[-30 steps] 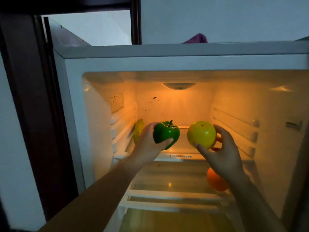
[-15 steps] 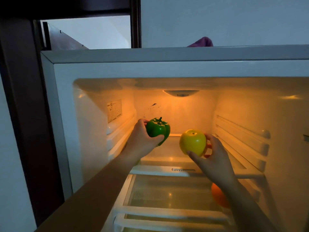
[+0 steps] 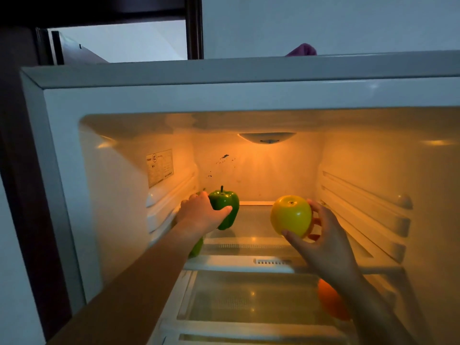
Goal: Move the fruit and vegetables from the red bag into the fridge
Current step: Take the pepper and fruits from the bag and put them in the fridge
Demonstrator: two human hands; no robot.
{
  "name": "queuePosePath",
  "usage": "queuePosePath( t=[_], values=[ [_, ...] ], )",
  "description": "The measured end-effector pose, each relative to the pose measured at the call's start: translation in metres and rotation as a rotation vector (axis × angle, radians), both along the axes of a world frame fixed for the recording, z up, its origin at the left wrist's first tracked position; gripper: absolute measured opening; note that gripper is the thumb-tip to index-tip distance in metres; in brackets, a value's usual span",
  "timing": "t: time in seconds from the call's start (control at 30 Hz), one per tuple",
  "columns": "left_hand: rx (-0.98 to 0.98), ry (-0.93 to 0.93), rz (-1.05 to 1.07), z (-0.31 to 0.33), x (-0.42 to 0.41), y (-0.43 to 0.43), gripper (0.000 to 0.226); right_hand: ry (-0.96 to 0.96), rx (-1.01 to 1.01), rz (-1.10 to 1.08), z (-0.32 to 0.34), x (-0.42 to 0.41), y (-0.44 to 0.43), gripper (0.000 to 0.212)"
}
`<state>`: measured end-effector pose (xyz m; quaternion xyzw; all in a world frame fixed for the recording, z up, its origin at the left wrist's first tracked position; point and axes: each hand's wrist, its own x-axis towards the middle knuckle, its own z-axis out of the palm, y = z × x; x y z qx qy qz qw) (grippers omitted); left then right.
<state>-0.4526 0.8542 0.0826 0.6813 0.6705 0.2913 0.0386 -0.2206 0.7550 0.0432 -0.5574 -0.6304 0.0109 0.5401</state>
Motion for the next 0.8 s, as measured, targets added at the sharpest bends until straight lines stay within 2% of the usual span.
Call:
queuePosePath(
  t=[0.07,0.17,0.37,0.5,0.67,0.8],
  values=[
    [-0.017,0.024,0.005,0.001,-0.002,-0.002,0.079,0.0,-0.002,0.0,-0.001,-0.001,0.0,0.086],
    [-0.025,-0.047,-0.048,0.006,-0.001,-0.012,0.081,0.005,0.003,0.019,-0.001,-0.004,-0.009,0.086],
    [0.312,-0.233,-0.345,0.007,0.008,-0.079,0.059,0.08,0.071,0.141,-0.012,-0.001,-0.05,0.076],
    [0.357,-0.38,-0.547,-0.018,0.011,-0.12,0.051,0.076,0.074,0.111,-0.031,0.005,-0.079,0.075],
    [0.281,-0.649,-0.585,-0.068,0.013,-0.153,0.044,0.123,-0.013,0.082,-0.067,0.007,-0.106,0.077],
    [0.07,-0.807,-0.599,-0.111,0.026,-0.168,0.043,0.101,-0.054,0.112,-0.097,0.007,-0.122,0.078]
  ],
)
